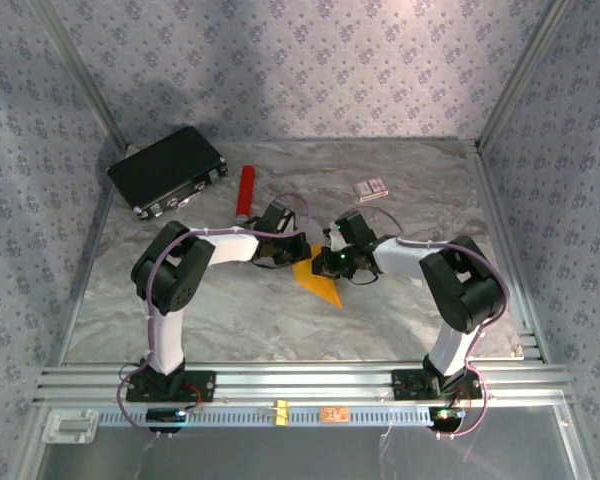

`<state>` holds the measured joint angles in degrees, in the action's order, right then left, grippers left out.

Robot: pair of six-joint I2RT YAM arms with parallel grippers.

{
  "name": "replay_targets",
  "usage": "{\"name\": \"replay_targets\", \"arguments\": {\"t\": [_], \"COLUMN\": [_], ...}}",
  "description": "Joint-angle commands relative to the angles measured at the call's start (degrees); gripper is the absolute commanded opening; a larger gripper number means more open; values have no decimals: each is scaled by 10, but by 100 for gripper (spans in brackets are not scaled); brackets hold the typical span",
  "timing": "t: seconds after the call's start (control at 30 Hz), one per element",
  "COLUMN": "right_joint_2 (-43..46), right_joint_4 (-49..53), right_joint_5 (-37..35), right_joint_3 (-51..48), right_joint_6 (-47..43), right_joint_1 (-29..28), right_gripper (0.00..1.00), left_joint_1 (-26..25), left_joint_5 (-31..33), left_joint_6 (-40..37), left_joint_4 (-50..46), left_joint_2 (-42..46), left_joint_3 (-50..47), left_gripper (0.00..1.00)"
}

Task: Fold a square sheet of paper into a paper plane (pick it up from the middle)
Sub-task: Fourth fold the wing at the center of the table.

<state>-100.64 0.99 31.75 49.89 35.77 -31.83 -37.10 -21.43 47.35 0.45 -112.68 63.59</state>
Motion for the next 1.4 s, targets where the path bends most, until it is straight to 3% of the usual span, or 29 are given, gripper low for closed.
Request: {"name": "replay_targets", "arguments": {"t": [0.0, 0.2, 0.53, 0.87, 1.37], "right_joint_2": [-26, -30, 43, -5, 89], "right_joint_4": [27, 17, 11, -47, -16], "right_joint_5": [-9, -4, 15, 18, 41], "right_joint_3": [-3, -37, -40, -109, -140], "right_joint_6": [-13, -12, -2, 27, 8], "right_joint_1": [5, 9, 17, 20, 28], "right_gripper": [3, 2, 3, 3, 2], "left_joint_1": [4, 4, 4, 5, 4], "left_joint_5": [15, 16, 14, 14, 15], "left_joint_6": [-13, -12, -10, -9, -9], "left_joint_4": [-22, -19, -17, -17, -20], "left_joint_2": [-12, -11, -14, -12, -9], "left_joint_3": [-15, -19, -18, -18, -16], "left_gripper": [5, 5, 5, 5, 5]}}
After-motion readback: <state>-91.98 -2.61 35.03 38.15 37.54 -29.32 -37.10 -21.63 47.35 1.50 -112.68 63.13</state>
